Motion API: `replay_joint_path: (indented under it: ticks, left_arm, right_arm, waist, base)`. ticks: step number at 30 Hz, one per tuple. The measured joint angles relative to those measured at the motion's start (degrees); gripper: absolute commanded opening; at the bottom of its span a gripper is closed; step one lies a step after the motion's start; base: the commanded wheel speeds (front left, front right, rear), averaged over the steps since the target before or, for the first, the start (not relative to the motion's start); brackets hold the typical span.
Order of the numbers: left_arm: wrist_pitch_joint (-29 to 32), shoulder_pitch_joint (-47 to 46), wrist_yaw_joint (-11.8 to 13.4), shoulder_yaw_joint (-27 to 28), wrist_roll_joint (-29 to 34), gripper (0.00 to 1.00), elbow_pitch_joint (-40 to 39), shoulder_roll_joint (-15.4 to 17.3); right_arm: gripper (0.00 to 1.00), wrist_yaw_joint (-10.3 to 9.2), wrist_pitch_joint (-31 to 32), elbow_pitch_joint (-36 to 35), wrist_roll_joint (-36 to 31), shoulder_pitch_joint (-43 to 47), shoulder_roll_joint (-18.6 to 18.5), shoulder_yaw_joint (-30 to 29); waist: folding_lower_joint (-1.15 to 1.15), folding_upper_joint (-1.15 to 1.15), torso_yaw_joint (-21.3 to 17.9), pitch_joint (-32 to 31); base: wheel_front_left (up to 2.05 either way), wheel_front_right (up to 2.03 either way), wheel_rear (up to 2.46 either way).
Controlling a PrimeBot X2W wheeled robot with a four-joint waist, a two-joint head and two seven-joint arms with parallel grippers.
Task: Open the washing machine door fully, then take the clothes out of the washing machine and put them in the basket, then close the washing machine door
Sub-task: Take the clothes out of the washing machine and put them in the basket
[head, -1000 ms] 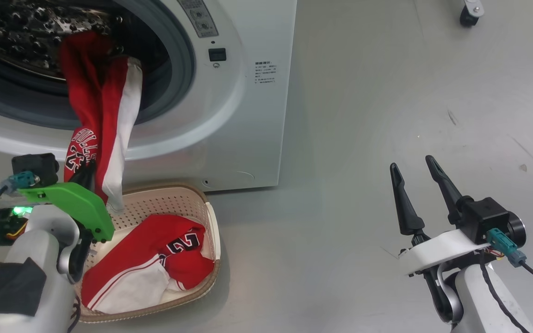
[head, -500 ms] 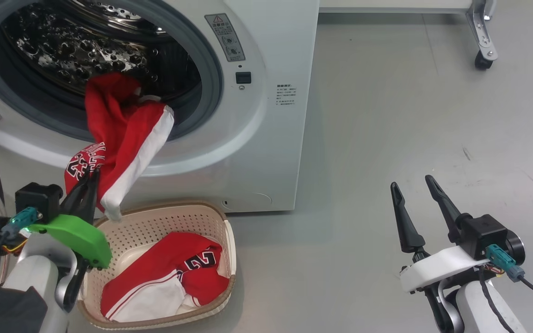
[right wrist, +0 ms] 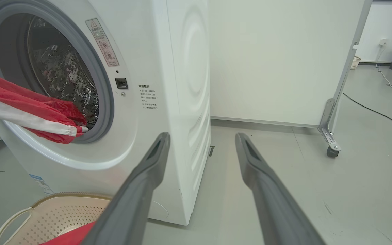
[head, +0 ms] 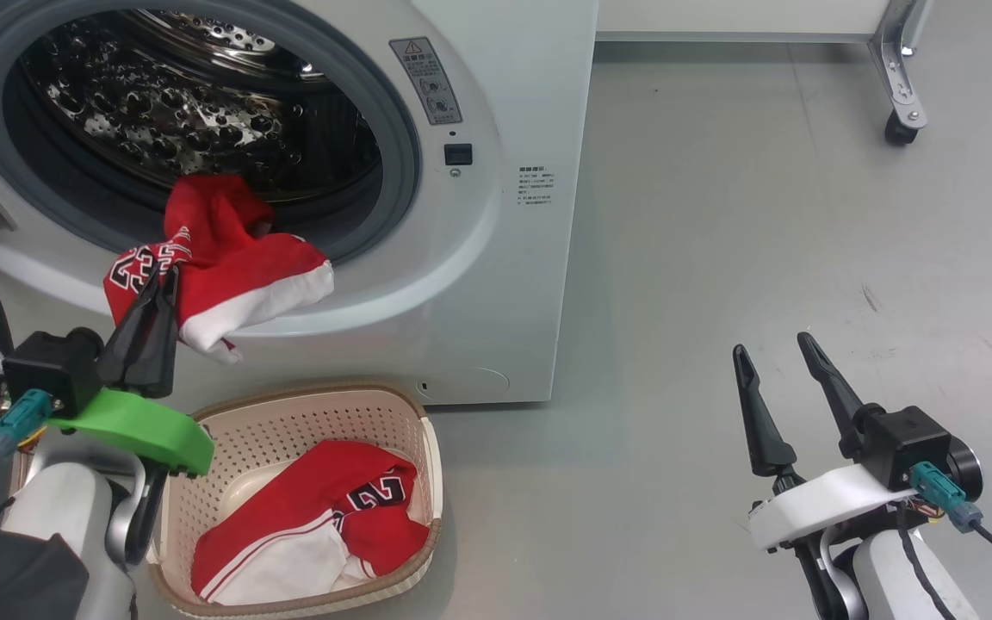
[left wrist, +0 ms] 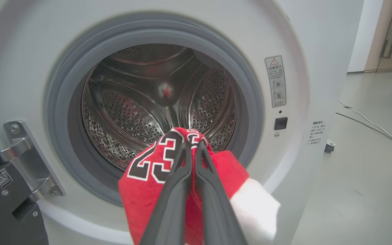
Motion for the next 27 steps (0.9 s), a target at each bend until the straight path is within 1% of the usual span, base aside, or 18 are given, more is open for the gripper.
replay_joint_path:
  ticks: [6,16,21,27]
  left_arm:
    - [-0.2,0.1,1.0,2.3,0.2,0.0,-4.7,-0.9]
    - [-0.2,2.7,1.9,3.2,1.0,0.0,-9.2,-1.1]
    - [-0.2,4.0,1.9,2.6,1.3,0.0,-9.5,-1.2]
    - [0.0,6.7,1.4,-0.3,1.4,0.0,-7.2,-1.6]
  right_arm:
    - [1.0,0.0,0.0,-0.3,0.0,0.4,0.1,-0.2]
    - [1.0,0.03,0.0,-0.7,0.0,0.9,0.3,-0.1]
    - [1.0,0.04,0.0,-1.2,0.0,0.9,0.4,-0.3]
    - [1.0,0.08,0.0,-1.4,0.0,0.9,0.4,-0.3]
  waist:
    - [0.0,0.0,-0.1,0.0]
    - [0.0,0.0,-0.4,0.7]
    - [0.0,0.0,-0.7,1.8]
    - [0.0,0.0,-0.9,2.9]
  base:
    - [0.0,0.0,0.0]
    - [0.0,0.0,0.0]
    - [0.0,0.0,0.0]
    - [0.0,0.0,0.0]
